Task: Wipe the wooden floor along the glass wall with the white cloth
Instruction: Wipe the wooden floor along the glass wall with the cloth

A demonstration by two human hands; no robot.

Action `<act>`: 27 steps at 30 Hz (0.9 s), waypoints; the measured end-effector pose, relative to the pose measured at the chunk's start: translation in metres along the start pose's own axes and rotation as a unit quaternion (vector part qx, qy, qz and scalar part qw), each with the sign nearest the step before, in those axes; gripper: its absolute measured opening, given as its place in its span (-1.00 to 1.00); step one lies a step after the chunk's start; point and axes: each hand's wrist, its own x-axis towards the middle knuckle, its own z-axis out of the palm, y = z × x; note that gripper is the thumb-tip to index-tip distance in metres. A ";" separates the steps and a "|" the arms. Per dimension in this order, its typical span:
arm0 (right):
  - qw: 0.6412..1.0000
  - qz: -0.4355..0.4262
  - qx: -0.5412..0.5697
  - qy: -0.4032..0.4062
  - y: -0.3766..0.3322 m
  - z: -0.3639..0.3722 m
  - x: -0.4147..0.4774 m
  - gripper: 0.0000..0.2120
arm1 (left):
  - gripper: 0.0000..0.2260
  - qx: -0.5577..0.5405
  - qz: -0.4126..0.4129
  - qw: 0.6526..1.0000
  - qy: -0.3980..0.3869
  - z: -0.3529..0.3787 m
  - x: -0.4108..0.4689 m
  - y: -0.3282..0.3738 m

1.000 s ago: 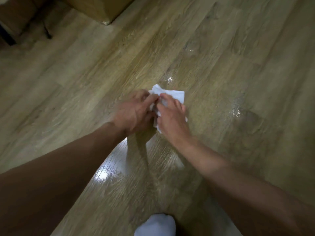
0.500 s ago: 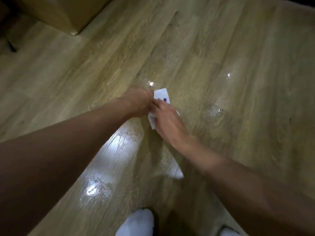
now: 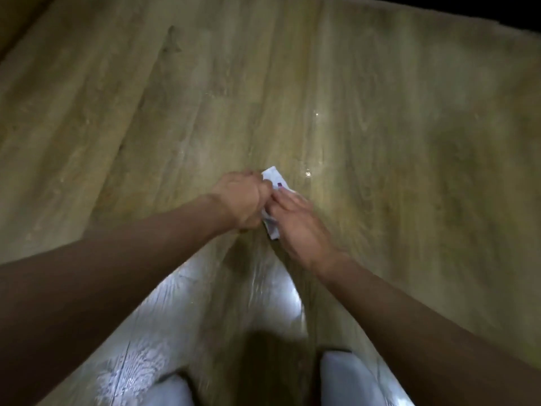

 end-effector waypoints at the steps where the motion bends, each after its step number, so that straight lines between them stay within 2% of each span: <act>1: 1.000 -0.004 0.012 -0.007 0.004 -0.005 -0.021 -0.47 | -0.60 -0.035 0.030 0.999 -0.004 0.002 -0.003 0.011; 3: 1.000 0.004 0.030 0.004 0.022 -0.022 -0.072 -0.51 | -0.60 -0.095 0.090 0.991 0.004 0.008 0.000 0.046; 6: 0.996 0.075 0.012 0.054 0.070 -0.041 -0.118 -0.56 | -0.59 -0.107 0.147 0.982 0.060 0.010 0.029 0.111; 10: 0.975 0.213 -0.007 0.069 0.094 -0.036 -0.090 -0.53 | -0.66 -0.135 0.054 0.987 0.063 -0.008 0.075 0.135; 12: 0.977 0.197 -0.008 0.077 0.089 -0.032 -0.087 -0.53 | -0.66 -0.107 0.056 0.991 0.048 -0.008 0.071 0.125; 14: 0.985 0.142 0.046 0.082 0.082 -0.034 -0.114 -0.52 | -0.62 -0.138 0.086 0.986 0.025 -0.008 0.055 0.126; 16: 0.983 0.113 0.084 0.120 0.085 -0.028 -0.160 -0.48 | -0.59 -0.161 0.140 0.977 0.001 -0.006 0.046 0.150; 19: 0.977 0.166 0.049 0.127 0.114 -0.027 -0.208 -0.41 | -0.60 -0.124 0.197 0.972 0.018 0.000 0.047 0.201; 22: 0.974 0.195 0.009 0.118 0.142 -0.043 -0.186 -0.51 | -0.59 -0.092 0.173 0.977 0.085 0.000 0.076 0.209; 24: 0.971 0.226 -0.044 0.070 0.145 -0.050 -0.162 -0.39 | -0.53 -0.096 0.147 0.981 0.085 -0.004 0.089 0.199; 27: 0.970 0.224 -0.083 0.052 0.148 -0.047 -0.142 -0.39 | -0.39 -0.157 0.140 0.975 0.072 -0.009 0.101 0.189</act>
